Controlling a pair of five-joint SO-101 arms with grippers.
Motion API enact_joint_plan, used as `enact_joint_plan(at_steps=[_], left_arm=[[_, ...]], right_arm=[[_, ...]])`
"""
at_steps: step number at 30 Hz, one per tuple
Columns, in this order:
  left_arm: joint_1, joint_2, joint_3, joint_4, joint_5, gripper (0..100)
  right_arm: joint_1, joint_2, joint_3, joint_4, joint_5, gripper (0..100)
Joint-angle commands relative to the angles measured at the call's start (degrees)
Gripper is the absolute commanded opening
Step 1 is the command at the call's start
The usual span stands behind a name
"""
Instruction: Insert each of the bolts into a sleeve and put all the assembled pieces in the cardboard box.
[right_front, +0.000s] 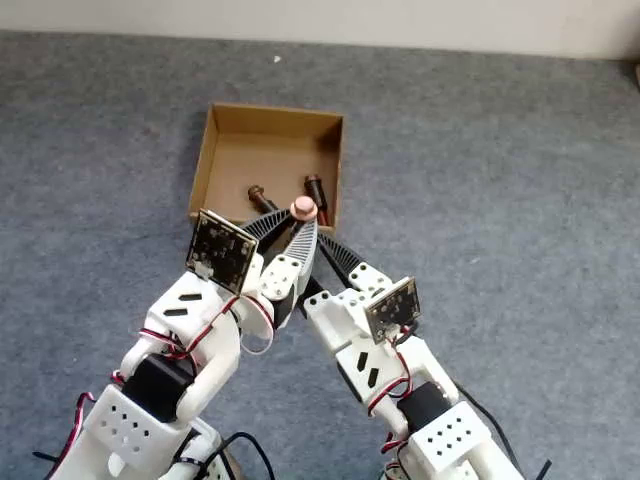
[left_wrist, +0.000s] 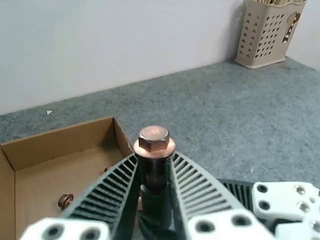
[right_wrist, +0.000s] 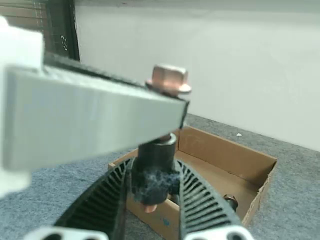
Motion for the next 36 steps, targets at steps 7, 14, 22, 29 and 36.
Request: enact_joint_plan(at_steps=[7, 14, 22, 29, 36], left_arm=[[-0.7, -1.1, -2.2, 5.8, -7.5, 15], [-4.5, -1.2, -7.0, 14.6, -11.8, 15], [-7.9, -1.3, -9.5, 26.5, -17.1, 15], [-25.4, -1.3, -10.2, 28.0, -17.0, 15], [-31.0, -1.3, -4.5, 27.9, -17.0, 2]], right_arm=[[1.3, -0.9, 6.7, -1.8, 0.2, 0.5], [5.1, -1.1, 6.5, 6.2, 0.0, 0.5], [7.6, -1.1, 6.5, 13.5, 0.0, 0.5], [9.8, -0.7, 3.6, 20.7, 0.0, 0.5], [12.9, -0.7, -9.8, 41.4, 0.0, 0.5]])
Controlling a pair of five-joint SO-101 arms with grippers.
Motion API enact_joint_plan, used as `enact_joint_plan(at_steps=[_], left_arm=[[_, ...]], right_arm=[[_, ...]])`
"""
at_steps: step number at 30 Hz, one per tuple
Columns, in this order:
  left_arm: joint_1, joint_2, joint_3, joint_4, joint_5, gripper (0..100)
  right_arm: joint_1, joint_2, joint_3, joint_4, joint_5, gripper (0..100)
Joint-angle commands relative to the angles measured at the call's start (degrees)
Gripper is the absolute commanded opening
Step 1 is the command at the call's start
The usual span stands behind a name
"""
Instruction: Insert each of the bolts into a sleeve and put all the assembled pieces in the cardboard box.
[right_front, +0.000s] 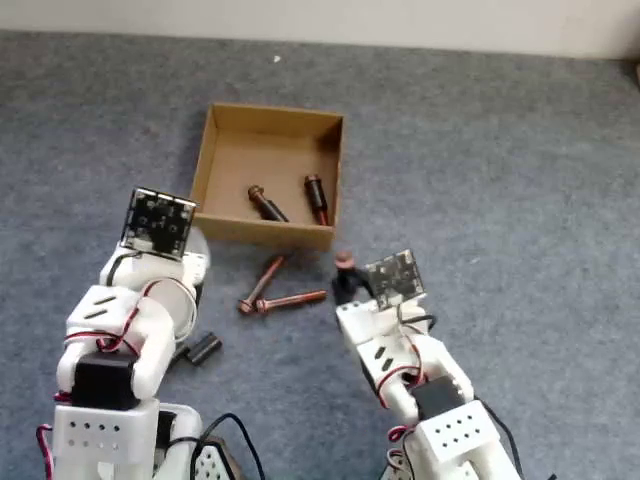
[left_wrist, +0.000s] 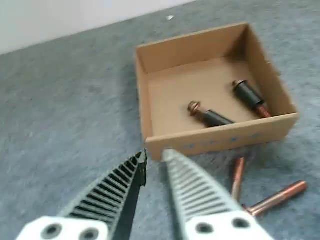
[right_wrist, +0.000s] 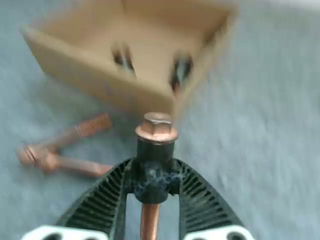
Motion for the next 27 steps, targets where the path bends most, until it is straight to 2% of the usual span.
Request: enact_joint_plan(at_steps=[1, 6, 9, 12, 15, 27], left_arm=[[-1.7, -0.7, 3.3, 0.0, -1.1, 1], [-1.7, -0.7, 7.6, -1.5, -0.9, 1], [-2.7, -0.7, 10.5, -4.8, 4.2, 1], [-4.4, -0.7, 13.0, -8.9, 8.9, 1], [-6.4, -0.7, 14.1, -10.6, 9.1, 1], [-6.7, -0.7, 16.7, -12.0, 9.1, 1]], right_arm=[[1.5, -0.8, -8.7, 6.7, -0.1, 0.5], [1.3, -0.7, -12.5, 9.8, -0.1, 0.5], [1.2, 0.0, -15.2, 9.8, -0.1, 0.5], [1.2, 5.9, -19.6, 9.8, -0.1, 0.5], [1.2, 15.5, -25.7, 9.3, -0.1, 0.5], [-0.9, 47.4, -46.7, -13.7, -0.2, 0.5]])
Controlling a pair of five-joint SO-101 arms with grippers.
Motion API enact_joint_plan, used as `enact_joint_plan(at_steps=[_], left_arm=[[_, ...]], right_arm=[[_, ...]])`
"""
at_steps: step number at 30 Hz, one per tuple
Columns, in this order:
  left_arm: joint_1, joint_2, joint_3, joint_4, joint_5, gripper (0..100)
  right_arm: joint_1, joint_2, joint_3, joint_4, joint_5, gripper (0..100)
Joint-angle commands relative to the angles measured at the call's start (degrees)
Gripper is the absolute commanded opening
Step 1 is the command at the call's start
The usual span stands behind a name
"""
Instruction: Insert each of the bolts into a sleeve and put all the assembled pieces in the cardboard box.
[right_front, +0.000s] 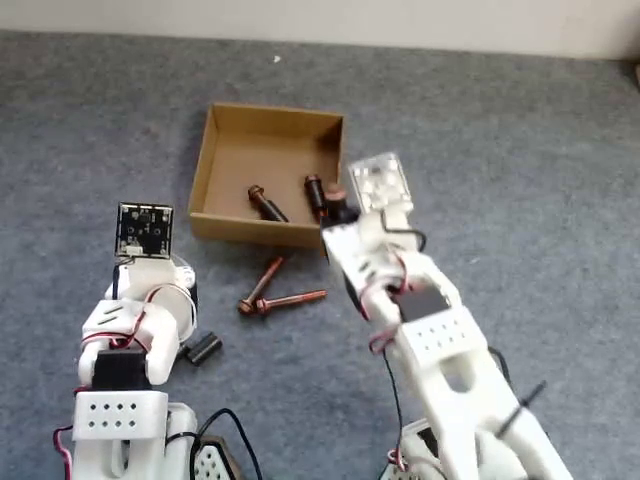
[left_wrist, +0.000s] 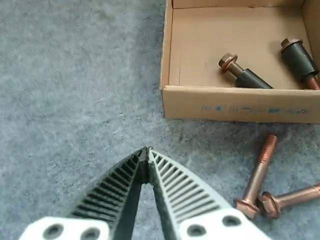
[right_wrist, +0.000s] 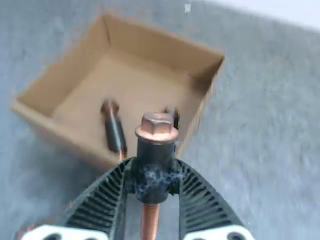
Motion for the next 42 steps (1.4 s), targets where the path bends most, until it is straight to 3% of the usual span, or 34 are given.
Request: enact_joint_plan(at_steps=[1, 11, 16, 20, 30, 33, 37, 42], left_arm=[[-0.7, -0.7, -0.4, -1.4, 0.6, 1], [-0.8, -0.7, -0.1, -1.1, 0.6, 1], [-0.8, -0.7, -0.2, -1.1, 0.6, 1], [-1.2, -0.7, -0.6, -1.1, 0.6, 1], [-10.2, -0.7, -2.0, -1.1, 0.8, 1], [-13.5, -0.7, -2.4, -1.1, 1.3, 1], [-19.9, -0.7, -3.5, -1.1, 6.3, 1], [-25.3, -0.7, -4.8, -1.0, 6.4, 1]], right_arm=[[-2.2, 6.7, -8.9, -8.6, -0.2, 0.5], [-4.7, 26.9, -17.4, -25.5, -0.2, 0.6], [-4.4, 34.3, -20.5, -24.4, -0.2, 4.0], [-4.4, 35.0, -22.5, -19.5, -0.3, 14.0], [-5.3, 18.5, -25.0, 4.5, -0.3, 14.2], [-8.4, 13.1, -24.8, 13.5, -1.6, 14.2], [-13.8, 10.6, -25.2, 24.0, -9.6, 14.2], [-23.3, 10.9, -23.5, 28.0, -14.8, 14.2]])
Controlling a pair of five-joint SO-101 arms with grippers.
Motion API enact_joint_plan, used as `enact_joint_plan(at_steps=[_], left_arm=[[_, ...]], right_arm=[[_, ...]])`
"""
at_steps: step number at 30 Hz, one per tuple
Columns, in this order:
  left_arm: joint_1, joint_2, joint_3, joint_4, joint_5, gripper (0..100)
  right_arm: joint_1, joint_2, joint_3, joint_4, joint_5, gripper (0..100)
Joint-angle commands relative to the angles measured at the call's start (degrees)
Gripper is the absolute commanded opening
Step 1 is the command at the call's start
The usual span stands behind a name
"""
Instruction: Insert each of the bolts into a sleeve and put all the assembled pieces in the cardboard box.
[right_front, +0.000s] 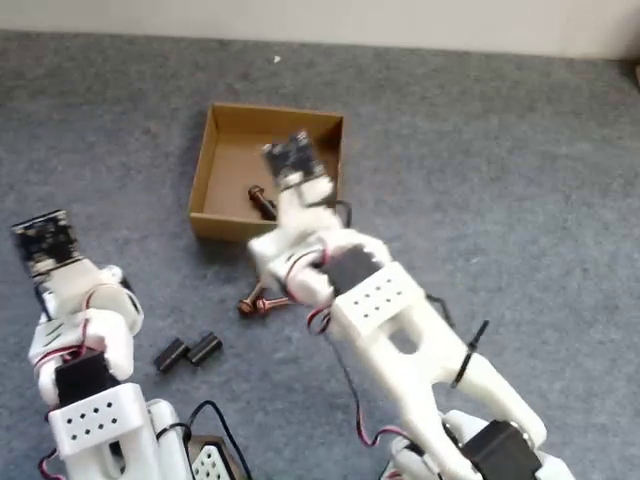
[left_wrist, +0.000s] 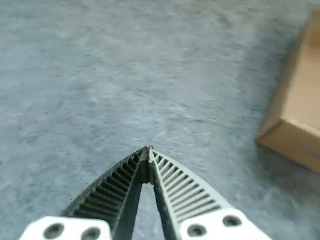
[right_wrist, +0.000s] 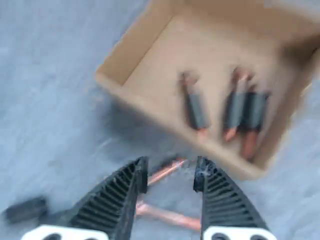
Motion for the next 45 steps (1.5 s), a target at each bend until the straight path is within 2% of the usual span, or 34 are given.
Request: enact_joint_plan(at_steps=[1, 5, 9, 17, 25, 29, 32, 41, 45], left_arm=[[-4.9, -0.7, -3.6, -0.8, 1.1, 1], [-7.3, -0.6, -3.5, -0.8, 1.1, 1], [-7.9, -0.6, -3.4, -0.8, 1.1, 1], [-10.2, -0.6, -3.3, -0.8, 1.1, 1], [-11.6, -0.6, -3.2, -1.1, 1.1, 1], [-11.6, -0.6, -3.2, -1.1, 1.1, 1], [-11.6, -0.6, -3.1, -1.1, 1.1, 1], [-11.6, -0.6, -2.9, -1.1, 1.1, 1], [-11.6, -0.6, -2.9, -1.1, 1.1, 1]], right_arm=[[-7.3, -2.1, -1.5, 1.5, -4.5, 14.2], [-13.2, 0.9, -1.1, 1.4, -7.9, 14.2], [-15.9, 6.7, -1.4, 1.3, -10.5, 14.4], [-17.3, 17.5, -11.3, 1.5, -10.5, 14.5], [-22.6, 20.7, -14.0, 1.7, -10.5, 14.5], [-23.0, 21.1, -13.9, 1.7, -11.3, 14.5], [-23.0, 21.2, -13.8, 1.7, -15.8, 14.5], [-25.5, 27.6, -12.9, 3.6, -16.3, 14.6], [-25.5, 30.8, -17.0, 8.7, -16.5, 20.4]])
